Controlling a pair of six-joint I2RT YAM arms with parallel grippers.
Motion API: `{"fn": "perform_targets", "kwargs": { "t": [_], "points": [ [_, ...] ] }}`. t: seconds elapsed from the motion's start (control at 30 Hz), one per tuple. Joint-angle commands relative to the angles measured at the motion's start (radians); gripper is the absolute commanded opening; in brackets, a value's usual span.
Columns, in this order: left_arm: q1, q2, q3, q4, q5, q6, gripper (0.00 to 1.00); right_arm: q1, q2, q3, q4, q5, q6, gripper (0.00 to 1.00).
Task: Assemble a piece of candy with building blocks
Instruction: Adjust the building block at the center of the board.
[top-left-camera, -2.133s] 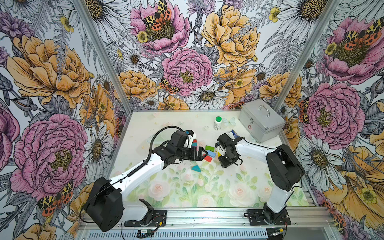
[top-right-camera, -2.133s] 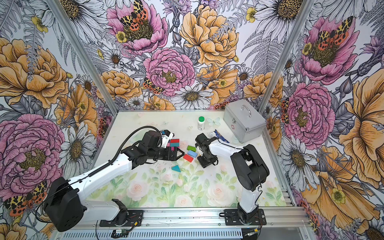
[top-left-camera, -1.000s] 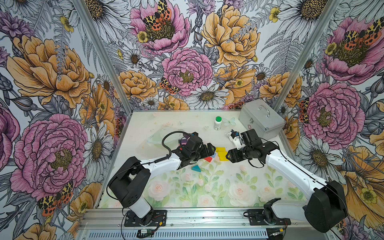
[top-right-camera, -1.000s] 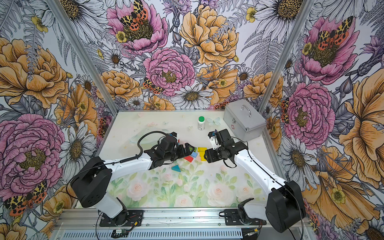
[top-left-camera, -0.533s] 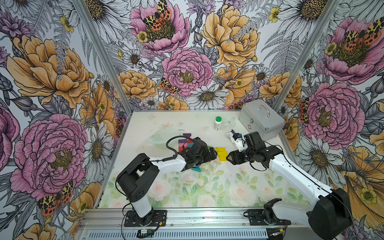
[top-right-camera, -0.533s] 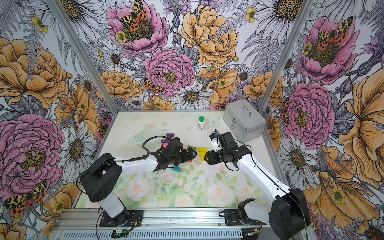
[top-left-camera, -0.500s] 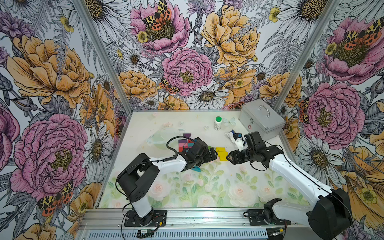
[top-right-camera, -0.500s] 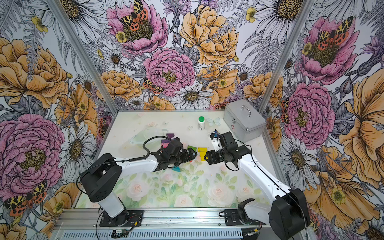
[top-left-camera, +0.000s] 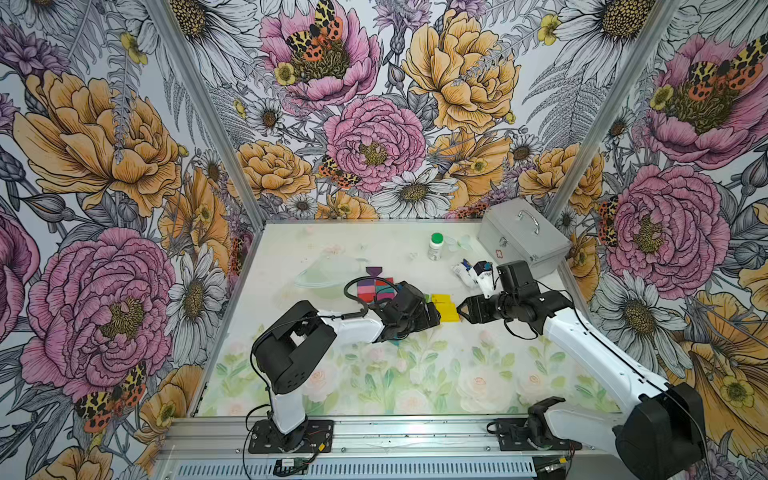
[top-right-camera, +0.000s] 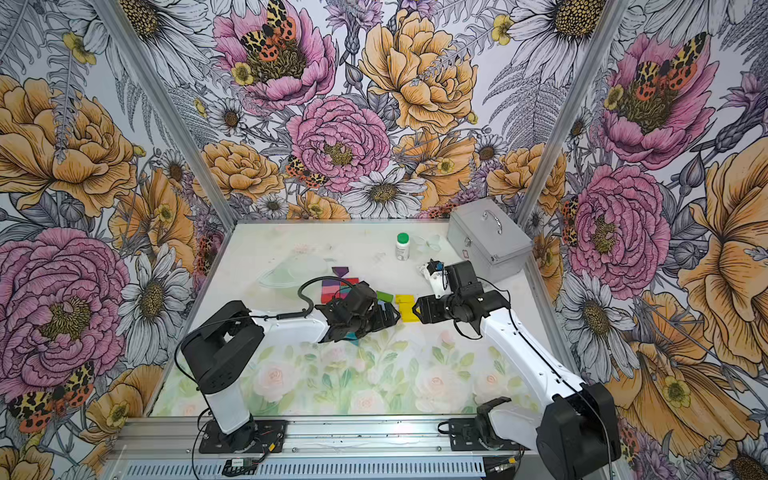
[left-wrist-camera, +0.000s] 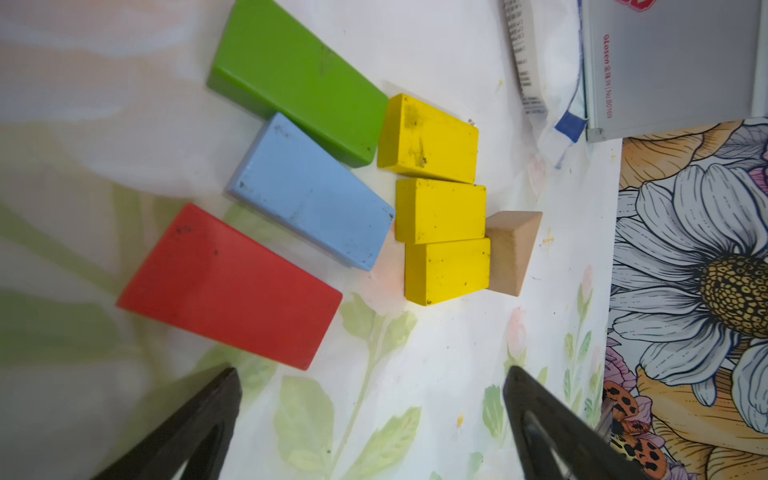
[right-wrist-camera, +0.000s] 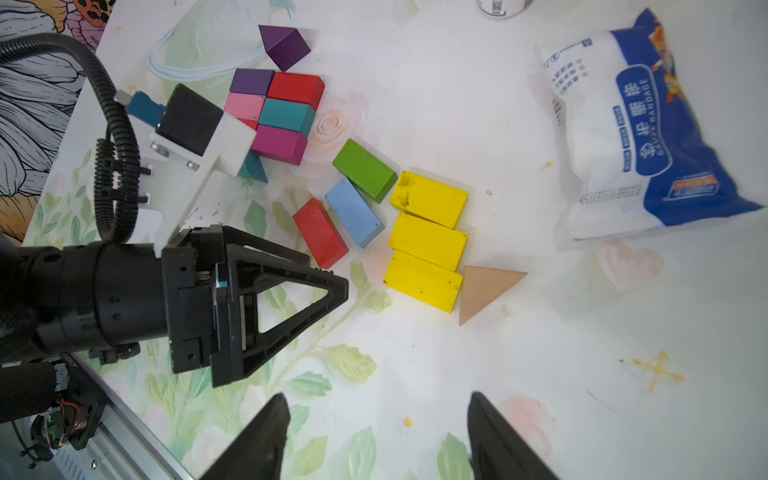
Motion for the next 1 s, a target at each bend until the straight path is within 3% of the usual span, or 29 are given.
{"fn": "perform_targets", "kwargs": {
  "t": [0.0,0.43,0.7,0.83,0.97],
  "points": [
    [0.001,0.047,0.029,0.021,0.013,-0.016,0.99,-0.009,-0.016,0.001,0.021,-0.02,0.01,0.69],
    [0.004,0.119,0.087,0.069,0.058,-0.03,0.99,-0.028,-0.013,-0.003,0.021,-0.02,0.003,0.69],
    [0.024,0.032,0.058,0.072,0.067,-0.016,0.99,-0.032,-0.016,-0.005,0.021,-0.018,0.0,0.69],
    [0.068,-0.03,0.081,0.046,0.114,0.033,0.99,-0.034,-0.015,-0.003,0.021,-0.017,-0.001,0.69],
    [0.107,0.003,0.236,-0.129,0.155,0.158,0.99,-0.035,-0.019,-0.005,0.021,-0.006,-0.001,0.69]
  ]
}}
